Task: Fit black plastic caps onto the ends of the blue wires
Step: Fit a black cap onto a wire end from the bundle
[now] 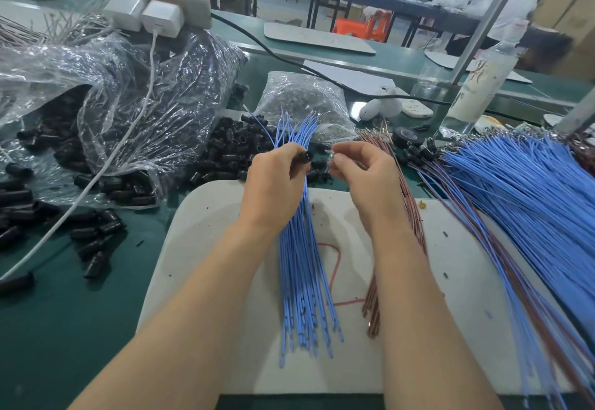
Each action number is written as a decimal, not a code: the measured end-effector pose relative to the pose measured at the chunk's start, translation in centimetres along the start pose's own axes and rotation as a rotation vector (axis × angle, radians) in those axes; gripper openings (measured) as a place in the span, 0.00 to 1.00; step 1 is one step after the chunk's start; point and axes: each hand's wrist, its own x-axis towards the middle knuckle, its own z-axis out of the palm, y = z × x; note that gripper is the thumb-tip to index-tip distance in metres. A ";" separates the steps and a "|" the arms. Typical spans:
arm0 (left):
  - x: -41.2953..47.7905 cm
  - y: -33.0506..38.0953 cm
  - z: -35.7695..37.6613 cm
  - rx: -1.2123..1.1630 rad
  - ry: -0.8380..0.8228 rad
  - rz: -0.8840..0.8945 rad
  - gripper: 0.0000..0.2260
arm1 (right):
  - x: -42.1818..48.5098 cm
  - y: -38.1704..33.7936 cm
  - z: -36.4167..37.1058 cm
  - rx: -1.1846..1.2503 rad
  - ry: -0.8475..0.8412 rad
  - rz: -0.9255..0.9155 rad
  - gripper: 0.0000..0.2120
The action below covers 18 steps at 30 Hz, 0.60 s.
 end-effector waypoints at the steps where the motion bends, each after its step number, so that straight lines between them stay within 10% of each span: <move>1: 0.0 0.0 0.0 -0.001 0.001 0.000 0.05 | -0.2 -0.4 0.0 0.062 -0.040 0.011 0.09; 18: 0.2 0.0 -0.1 0.025 0.026 0.001 0.06 | -0.9 -2.5 -0.5 -0.071 -0.135 -0.167 0.03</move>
